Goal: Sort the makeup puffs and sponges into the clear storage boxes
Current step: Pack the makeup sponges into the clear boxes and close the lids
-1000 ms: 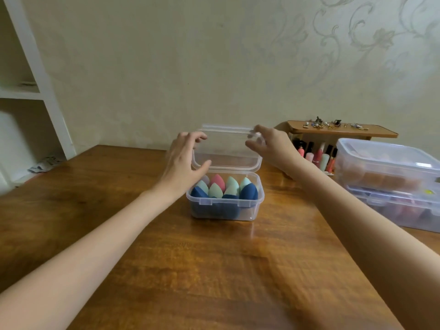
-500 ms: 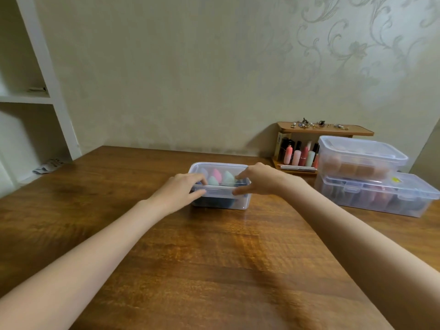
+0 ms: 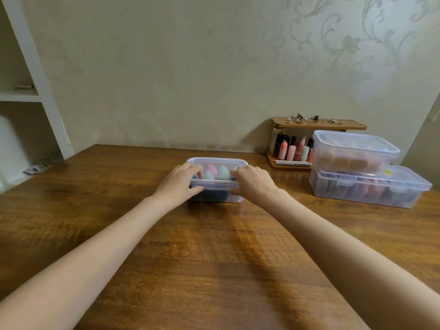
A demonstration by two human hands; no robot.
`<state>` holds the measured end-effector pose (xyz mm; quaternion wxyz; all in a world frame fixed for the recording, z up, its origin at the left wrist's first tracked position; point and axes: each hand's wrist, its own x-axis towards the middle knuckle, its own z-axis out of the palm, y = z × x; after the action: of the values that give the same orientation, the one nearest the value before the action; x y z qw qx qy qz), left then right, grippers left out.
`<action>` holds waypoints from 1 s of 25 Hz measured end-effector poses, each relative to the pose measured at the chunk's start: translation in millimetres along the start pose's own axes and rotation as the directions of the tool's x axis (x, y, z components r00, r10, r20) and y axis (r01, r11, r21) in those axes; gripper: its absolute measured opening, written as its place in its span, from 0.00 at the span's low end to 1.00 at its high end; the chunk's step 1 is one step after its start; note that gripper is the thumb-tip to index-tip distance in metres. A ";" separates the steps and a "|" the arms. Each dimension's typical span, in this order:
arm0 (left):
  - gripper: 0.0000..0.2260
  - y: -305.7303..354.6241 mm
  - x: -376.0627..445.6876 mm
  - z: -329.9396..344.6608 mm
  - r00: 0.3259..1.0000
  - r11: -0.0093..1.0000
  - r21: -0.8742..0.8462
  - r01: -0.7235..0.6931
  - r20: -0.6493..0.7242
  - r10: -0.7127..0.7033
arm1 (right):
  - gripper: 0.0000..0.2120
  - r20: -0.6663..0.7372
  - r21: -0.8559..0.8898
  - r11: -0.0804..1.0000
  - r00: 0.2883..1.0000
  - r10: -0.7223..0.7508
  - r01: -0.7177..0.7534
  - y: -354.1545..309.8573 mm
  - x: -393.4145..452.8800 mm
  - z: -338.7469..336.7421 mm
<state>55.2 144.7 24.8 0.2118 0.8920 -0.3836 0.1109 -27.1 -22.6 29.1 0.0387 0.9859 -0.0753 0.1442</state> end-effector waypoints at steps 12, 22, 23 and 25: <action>0.07 140.5 105.7 -27.9 0.963 0.770 -0.628 -0.114 -0.259 -0.069 | 0.24 -0.257 0.825 0.556 0.810 0.528 -0.101 118.4 -7.9 -116.6; 0.14 253.2 148.1 35.8 0.986 0.624 -0.764 -0.165 -0.152 0.076 | 0.21 -0.065 0.941 0.268 0.669 0.740 -0.205 241.2 -60.2 -105.9; 0.15 249.6 150.1 39.1 0.994 0.524 -0.848 -0.082 -0.105 -0.014 | 0.20 -0.061 0.976 0.180 0.647 0.760 -0.119 246.9 -63.8 -104.3; 0.18 239.4 153.4 52.4 0.976 0.276 -0.948 0.156 0.105 -0.192 | 0.18 -0.098 0.991 0.131 0.477 0.873 -0.036 267.6 -74.9 -95.2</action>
<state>-13.5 -124.7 103.7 0.7149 0.6271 -0.2716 -0.1480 -167.3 -266.8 112.9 -0.5485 0.5846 -0.2976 0.5185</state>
